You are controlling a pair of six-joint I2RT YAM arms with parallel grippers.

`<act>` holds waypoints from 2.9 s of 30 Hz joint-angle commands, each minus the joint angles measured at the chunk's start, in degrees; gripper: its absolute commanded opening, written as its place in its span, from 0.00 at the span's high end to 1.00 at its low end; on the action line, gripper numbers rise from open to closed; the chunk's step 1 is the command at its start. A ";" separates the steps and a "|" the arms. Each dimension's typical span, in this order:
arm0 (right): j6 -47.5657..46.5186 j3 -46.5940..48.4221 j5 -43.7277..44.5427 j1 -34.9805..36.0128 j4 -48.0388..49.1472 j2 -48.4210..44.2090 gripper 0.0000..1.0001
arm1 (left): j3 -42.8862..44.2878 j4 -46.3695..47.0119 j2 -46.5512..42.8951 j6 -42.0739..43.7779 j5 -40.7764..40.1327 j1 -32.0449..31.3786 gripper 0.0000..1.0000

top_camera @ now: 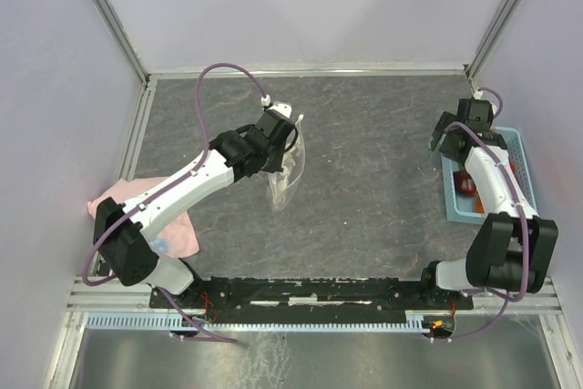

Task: Place the food in the zip-top bag and seal the zipper
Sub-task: Move the bin to the center of the board, then pick up the fake fruit from the bin.

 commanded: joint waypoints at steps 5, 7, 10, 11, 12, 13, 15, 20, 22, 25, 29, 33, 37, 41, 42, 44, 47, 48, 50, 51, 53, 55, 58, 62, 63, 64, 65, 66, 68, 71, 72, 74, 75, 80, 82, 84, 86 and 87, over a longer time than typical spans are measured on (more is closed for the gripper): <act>-2.61 0.39 -5.00 -0.36 5.99 7.02 0.06 | 3.91 -0.82 -0.75 0.31 -2.18 0.40 0.97; -2.96 0.20 -5.90 -0.36 6.08 8.45 0.06 | 4.28 -1.03 -0.94 0.66 -2.53 0.39 0.97; -3.47 0.57 -9.78 -0.42 5.65 10.36 0.10 | 4.68 -1.48 -1.16 1.14 -4.89 0.38 0.97; -3.59 0.57 -11.58 -0.28 5.72 10.61 0.11 | 4.92 -1.70 -1.10 1.26 -5.83 0.38 0.97; -3.50 0.54 -13.31 -0.17 5.73 10.63 0.11 | 5.04 -1.99 -1.14 1.30 -6.86 0.39 0.97; -3.35 0.44 -14.88 -0.12 5.73 10.34 0.11 | 5.09 -2.21 -1.09 1.34 -7.58 0.39 0.97; -2.86 0.23 -17.23 0.90 5.65 9.66 0.12 | 5.01 -2.55 -0.99 1.43 -9.02 0.42 0.97; -1.81 0.43 -21.75 3.75 5.15 8.93 0.13 | 4.69 -2.80 -1.23 1.44 -9.96 0.42 0.97; -1.52 0.61 -23.62 4.91 5.11 8.86 0.14 | 4.47 -2.80 -1.34 1.56 -10.68 0.37 0.97; -1.90 1.15 -25.89 6.48 4.38 8.87 0.15 | 4.12 -2.75 -1.37 1.69 -10.83 0.38 0.97; -3.20 2.12 -27.26 6.77 2.87 6.39 0.14 | 3.80 -2.76 -1.26 1.71 -10.78 0.37 0.97; -6.16 4.64 -24.73 6.64 -0.19 3.94 0.11 | 3.67 -2.71 -1.35 1.77 -10.59 0.41 0.97; -6.57 6.22 -17.35 5.06 -4.04 3.42 0.10 | 3.44 -2.63 -1.76 1.83 -10.39 0.37 0.97; -4.63 4.44 -12.98 3.58 -5.86 1.53 0.10 | 3.27 -2.62 -1.89 1.79 -10.48 0.41 0.97; -4.44 3.49 -11.43 3.32 -6.28 0.46 0.09 | 3.21 -2.62 -1.85 1.83 -10.39 0.43 0.97; -3.71 2.19 -8.87 2.69 -7.27 -0.90 0.07 | 3.25 -2.62 -1.87 1.87 -10.16 0.42 0.97; -2.58 0.38 -4.24 1.50 -8.08 -1.91 0.05 | 3.20 -2.37 -2.02 1.95 -9.33 0.40 0.97; -2.40 -0.29 -3.96 1.06 -7.48 -2.05 0.04 | 3.10 -2.17 -2.13 2.03 -9.05 0.43 0.97; -2.14 -1.41 -5.69 0.16 -6.34 -1.62 0.03 | 2.97 -2.01 -2.24 2.06 -8.73 0.40 0.97; -1.96 -1.93 -6.79 -0.22 -5.78 -1.20 0.02 | 2.91 -2.01 -2.21 2.05 -8.71 0.37 0.97; -1.48 -3.25 -7.71 -0.78 -4.72 -0.38 0.00 | 2.89 -2.01 -2.16 2.05 -8.72 0.37 0.97; -1.25 -4.61 -8.88 -1.80 -2.87 0.12 0.01 | 2.86 -2.01 -2.21 2.05 -8.83 0.37 0.97; -1.44 -5.99 -11.72 -3.22 -0.48 1.22 0.01 | 2.88 -1.99 -2.16 2.05 -8.76 0.45 0.97; -2.51 -6.08 -15.34 -3.46 1.39 2.89 0.01 | 2.81 -1.96 -2.26 2.09 -8.91 0.39 0.97; -2.54 -6.15 -15.80 -3.50 1.88 3.40 0.01 | 2.77 -1.93 -2.24 2.13 -8.98 0.37 0.97; -2.52 -6.37 -16.13 -3.68 2.35 3.87 0.01 | 2.72 -1.97 -2.18 2.14 -9.05 0.37 0.97; -2.56 -6.51 -16.51 -3.88 2.69 4.55 0.01 | 2.71 -2.00 -2.16 2.14 -9.09 0.38 0.97; -2.64 -6.76 -16.98 -4.07 3.12 5.23 0.01 | 2.72 -2.00 -2.09 2.14 -9.04 0.37 0.97; -2.60 -7.25 -18.20 -4.36 4.11 6.54 0.01 | 2.70 -2.01 -2.09 2.14 -8.91 0.40 0.97; -2.63 -8.18 -20.39 -4.57 6.02 8.20 0.01 | 2.70 -2.01 -1.96 2.23 -8.74 0.37 0.97; -2.68 -8.45 -21.00 -4.75 6.59 8.61 0.01 | 2.64 -1.93 -1.94 2.23 -8.64 0.37 0.97; -2.60 -8.89 -22.40 -5.13 7.56 9.35 0.01 | 2.61 -1.92 -1.90 2.27 -8.60 0.39 0.97; -2.46 -8.95 -23.23 -5.32 7.96 9.73 0.01 | 2.63 -1.92 -1.80 2.31 -8.52 0.37 0.97; -1.65 -9.78 -26.71 -6.48 9.62 10.99 0.01 | 2.59 -1.84 -1.77 2.39 -8.41 0.37 0.97; -1.38 -9.94 -26.94 -6.73 9.73 10.65 0.02 | 2.55 -1.62 -1.79 2.49 -8.40 0.41 0.97; -1.30 -10.10 -26.78 -6.80 9.46 9.73 0.06 | 2.50 -1.65 -1.79 2.49 -8.26 0.38 0.97; -1.16 -10.29 -26.45 -6.76 8.98 8.12 0.10 | 2.50 -1.64 -1.74 2.53 -7.85 0.38 0.97; -1.03 -10.35 -26.30 -6.76 8.68 7.43 0.12 | 2.54 -1.61 -1.70 2.57 -7.73 0.38 0.97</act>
